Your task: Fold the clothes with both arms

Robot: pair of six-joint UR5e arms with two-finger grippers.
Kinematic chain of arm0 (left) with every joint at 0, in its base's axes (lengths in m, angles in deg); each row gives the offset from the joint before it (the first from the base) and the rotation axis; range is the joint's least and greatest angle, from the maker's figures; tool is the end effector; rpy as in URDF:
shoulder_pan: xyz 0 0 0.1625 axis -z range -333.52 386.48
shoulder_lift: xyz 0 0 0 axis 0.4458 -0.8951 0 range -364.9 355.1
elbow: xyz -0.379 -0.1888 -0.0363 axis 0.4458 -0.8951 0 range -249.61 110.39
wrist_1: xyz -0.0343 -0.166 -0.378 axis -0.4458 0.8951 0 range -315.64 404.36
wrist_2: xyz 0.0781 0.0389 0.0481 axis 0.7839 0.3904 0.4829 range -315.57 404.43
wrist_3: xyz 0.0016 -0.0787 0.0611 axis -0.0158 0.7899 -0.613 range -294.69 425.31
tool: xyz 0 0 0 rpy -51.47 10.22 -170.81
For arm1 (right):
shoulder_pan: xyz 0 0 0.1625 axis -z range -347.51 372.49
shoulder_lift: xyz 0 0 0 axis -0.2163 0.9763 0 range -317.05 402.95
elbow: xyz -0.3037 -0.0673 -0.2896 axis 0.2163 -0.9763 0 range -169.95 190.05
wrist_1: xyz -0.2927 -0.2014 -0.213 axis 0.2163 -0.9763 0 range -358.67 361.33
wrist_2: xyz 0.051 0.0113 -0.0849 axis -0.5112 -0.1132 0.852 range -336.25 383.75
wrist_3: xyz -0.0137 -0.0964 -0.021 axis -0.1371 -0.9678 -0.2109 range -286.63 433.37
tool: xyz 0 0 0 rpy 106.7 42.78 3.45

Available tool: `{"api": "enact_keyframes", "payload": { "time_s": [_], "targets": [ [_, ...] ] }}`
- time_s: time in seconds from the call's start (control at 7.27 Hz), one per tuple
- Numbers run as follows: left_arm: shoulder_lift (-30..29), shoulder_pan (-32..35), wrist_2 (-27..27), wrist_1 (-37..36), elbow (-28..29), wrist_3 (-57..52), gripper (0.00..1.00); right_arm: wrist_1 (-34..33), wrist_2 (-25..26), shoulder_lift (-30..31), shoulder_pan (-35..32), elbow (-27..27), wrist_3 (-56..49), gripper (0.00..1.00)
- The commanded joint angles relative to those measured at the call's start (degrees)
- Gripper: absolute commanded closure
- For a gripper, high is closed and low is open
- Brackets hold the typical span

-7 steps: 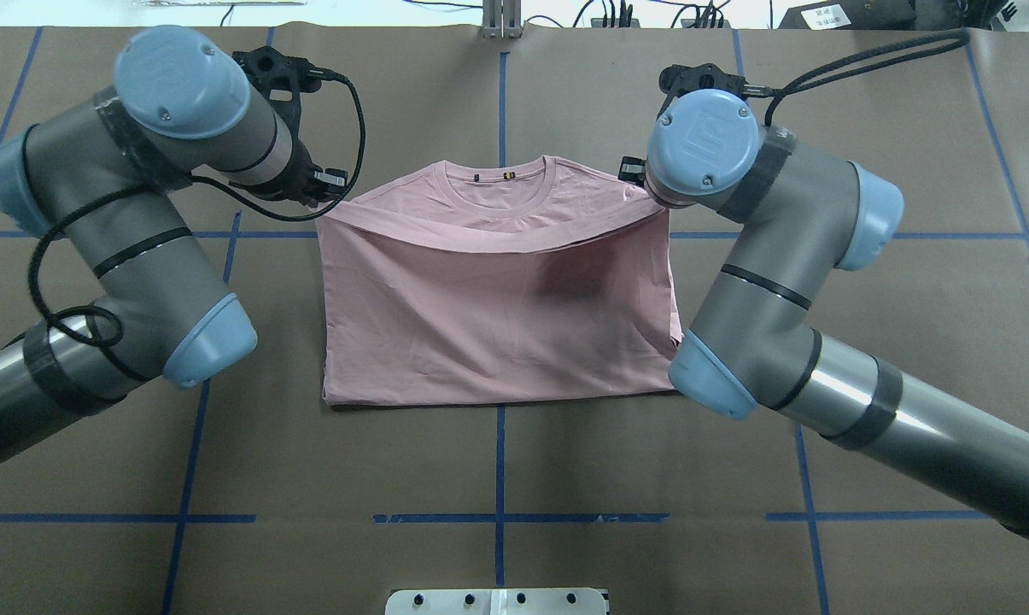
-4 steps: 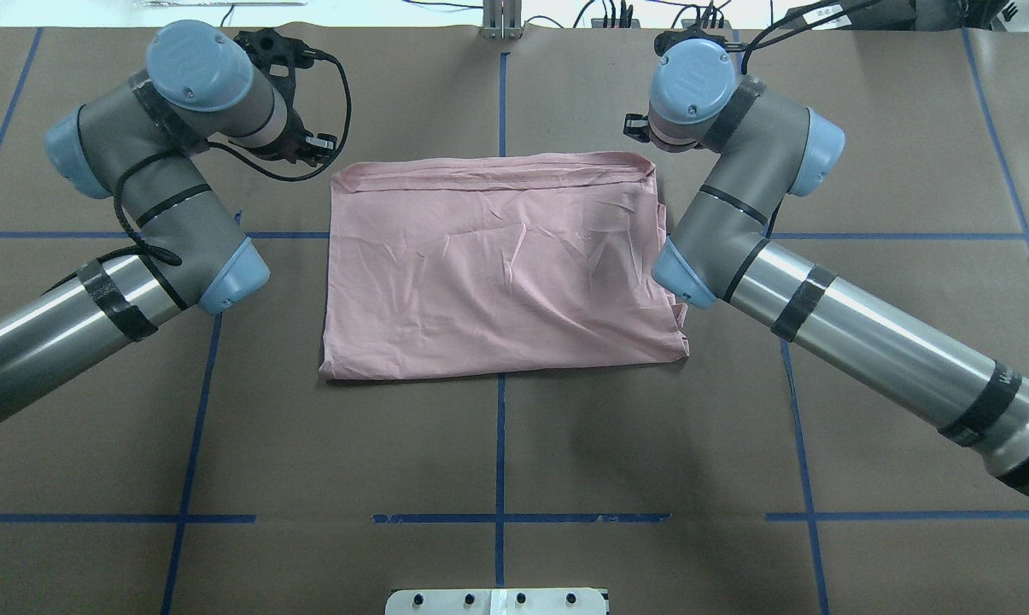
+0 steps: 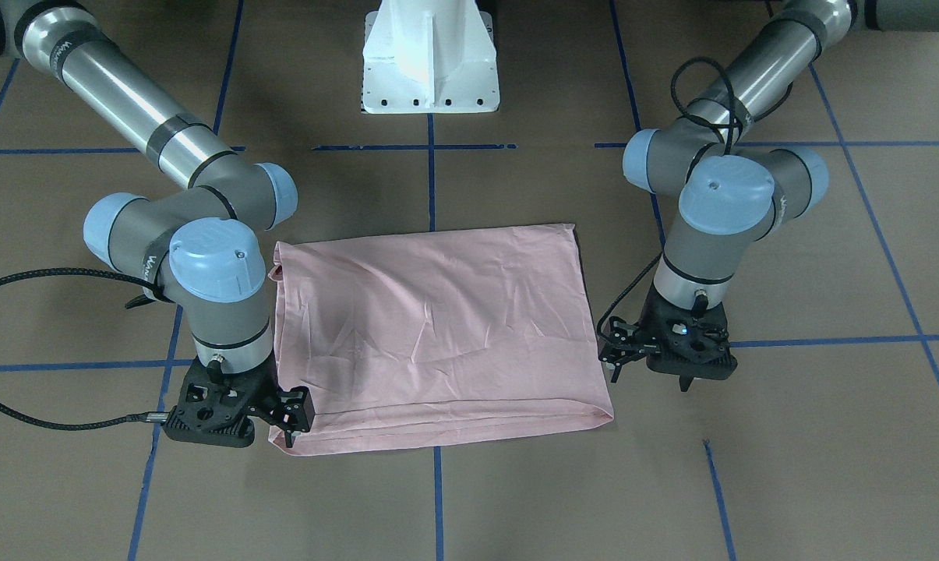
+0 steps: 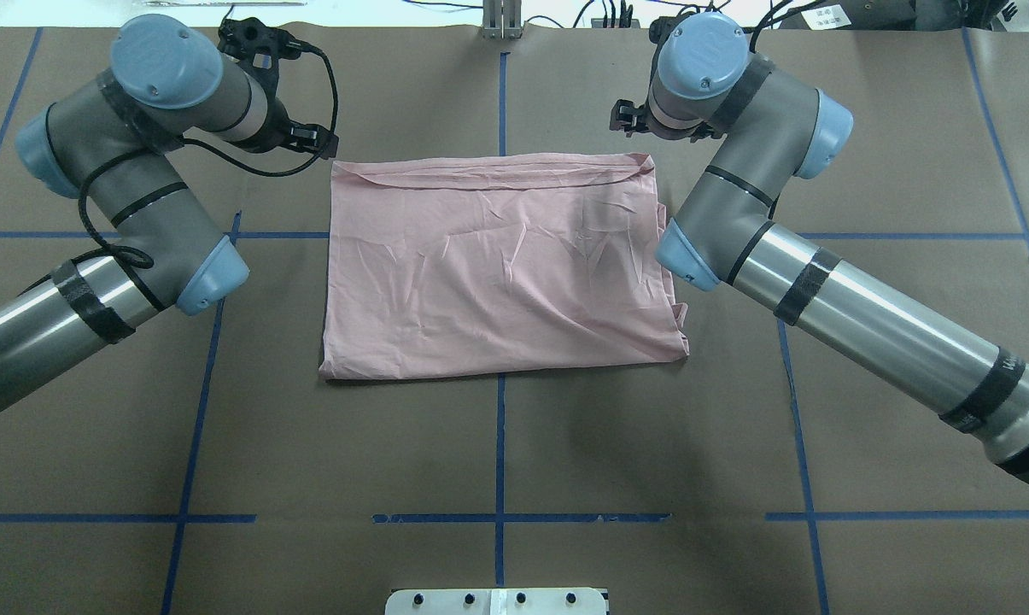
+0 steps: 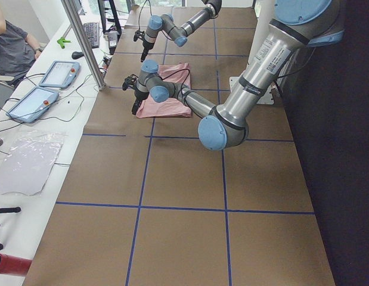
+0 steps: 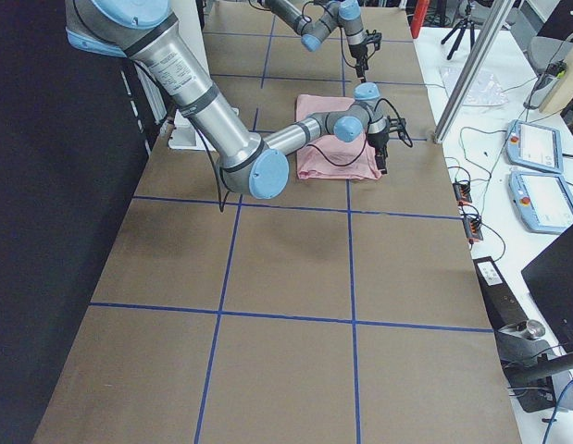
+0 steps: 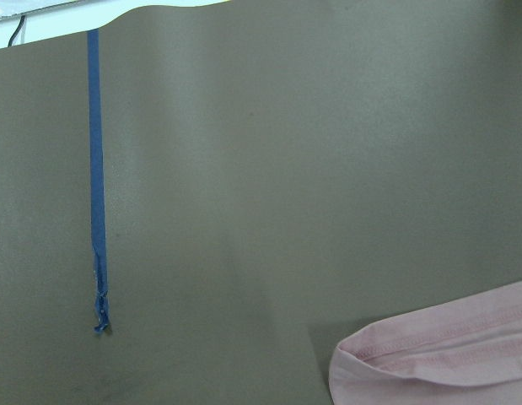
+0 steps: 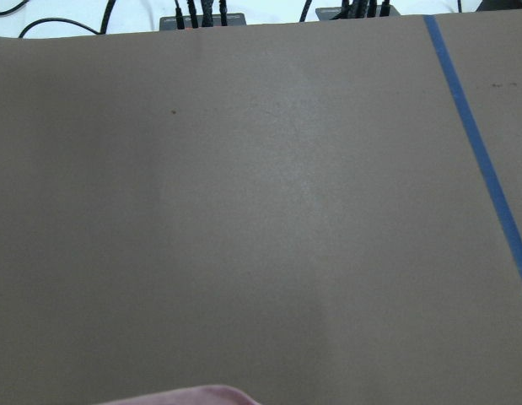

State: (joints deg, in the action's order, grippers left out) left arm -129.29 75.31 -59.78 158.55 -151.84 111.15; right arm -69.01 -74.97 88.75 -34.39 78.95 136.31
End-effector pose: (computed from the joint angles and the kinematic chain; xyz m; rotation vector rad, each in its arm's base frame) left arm 0.3976 -0.6201 0.3213 0.4802 0.7747 0.0340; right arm -0.4585 -0.6626 0.3179 0.3331 -0.6846 0.2724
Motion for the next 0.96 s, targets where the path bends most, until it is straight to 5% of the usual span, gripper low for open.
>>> {"api": "enact_keyframes", "payload": {
  "time_s": [0.0, 0.41, 0.55, 0.83],
  "targets": [
    [5.0, -0.84, -2.99, -0.37, -9.21, 1.08, 0.0, -0.07, -4.19, 4.0, -1.11, 5.95, -3.85, 0.0],
    [18.96, -8.89, -2.94, -0.02, -26.79, 11.56, 0.0, -0.94, -6.48, 10.79, -1.81, 16.6, -4.31, 0.0],
    [20.75, -12.94, -0.67, 0.15, -28.4, 17.12, 0.02, -3.47, -6.83, 10.8, -1.81, 18.54, -4.22, 0.0],
    [20.33, -22.34, 6.1, 0.15, -25.98, 26.55, 0.24, -4.72, -6.83, 10.98, -1.81, 19.7, -4.22, 0.0]
  ]
}}
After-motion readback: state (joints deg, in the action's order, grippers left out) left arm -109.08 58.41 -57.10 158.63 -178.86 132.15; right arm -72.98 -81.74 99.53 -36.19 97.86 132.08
